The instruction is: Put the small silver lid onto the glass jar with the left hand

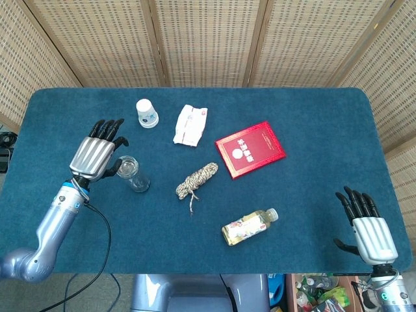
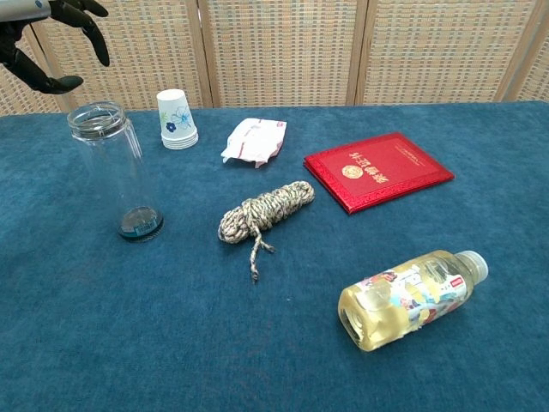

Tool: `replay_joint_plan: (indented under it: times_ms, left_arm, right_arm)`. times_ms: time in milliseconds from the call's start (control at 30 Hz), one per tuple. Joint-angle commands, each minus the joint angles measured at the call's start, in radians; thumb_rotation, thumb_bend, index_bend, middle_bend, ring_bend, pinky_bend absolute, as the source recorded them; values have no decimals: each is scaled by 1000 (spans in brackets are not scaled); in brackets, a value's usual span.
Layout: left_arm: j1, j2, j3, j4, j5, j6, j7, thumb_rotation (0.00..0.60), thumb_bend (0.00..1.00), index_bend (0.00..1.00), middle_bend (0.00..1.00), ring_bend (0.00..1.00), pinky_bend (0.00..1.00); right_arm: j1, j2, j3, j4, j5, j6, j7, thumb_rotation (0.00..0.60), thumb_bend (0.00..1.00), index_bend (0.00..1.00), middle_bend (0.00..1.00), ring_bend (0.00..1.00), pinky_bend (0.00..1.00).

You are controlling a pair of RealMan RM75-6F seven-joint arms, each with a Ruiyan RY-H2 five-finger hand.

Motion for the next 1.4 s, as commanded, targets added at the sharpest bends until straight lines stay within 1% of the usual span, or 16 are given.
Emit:
replay_joint_plan:
  times_ms: [33,167,267,333,400,500,567,633,767,833,933,1133,1333,1400]
  left_arm:
    - [37,20,1,-24,48,38,-50,600,453,311,0,0,0]
    - [90,35,25,-45,130,91,-103,600,454,271,0,0,0]
    - [124,33,45,-45,183,136,-114,600,453,181,0,0,0]
    - [184,20,86,-43,261,217,-124,600,453,126,0,0,0]
    - [232,-1,117,-30,330,278,-141,600,452,101,0,0,0]
    - [274,-18,146,-15,385,325,-160,600,450,83,0,0,0]
    - [319,-36,176,8,433,370,-173,600,445,71,0,0,0]
    - [375,-53,219,39,467,417,-160,600,426,38,0,0,0]
    - [455,-79,264,84,514,480,-148,600,380,0,0,0,0]
    - [484,-82,275,97,528,504,-150,600,340,0,0,0,0]
    - [529,-79,289,113,538,534,-148,600,305,0,0,0,0]
    - [593,-69,304,147,544,557,-171,600,301,0,0,0,0]
    - [629,-84,303,207,544,546,-187,600,299,0,0,0,0]
    - [636,-86,295,220,537,542,-194,600,300,0,0,0,0]
  right_arm:
    - [-1,0,1,0,-1,2,0,600,19,81,0,0,46]
    - [-2,0,2,0,-3,7,1,600,19,81,0,0,45]
    - [-3,0,3,2,-4,11,3,600,19,81,0,0,45]
    - [-5,-4,8,6,-5,22,6,600,19,81,0,0,45]
    - [-7,-7,10,10,-7,30,7,600,20,81,0,0,45]
    - [-9,-8,12,11,-10,37,8,600,19,81,0,0,45]
    - [-11,-8,13,11,-13,45,9,600,19,81,0,0,45]
    - [-14,-9,15,12,-17,54,9,600,20,81,0,0,42]
    - [-18,-12,20,15,-24,71,10,600,19,81,0,0,35]
    - [-20,-14,22,15,-27,79,10,600,19,81,0,0,22]
    - [-22,-14,24,14,-31,88,11,600,19,81,0,0,19]
    - [-24,-14,24,11,-37,93,4,600,20,81,0,0,18]
    - [-25,-15,25,8,-36,92,-5,600,19,81,0,0,18]
    - [-25,-16,25,9,-34,91,-5,600,19,81,0,0,18]
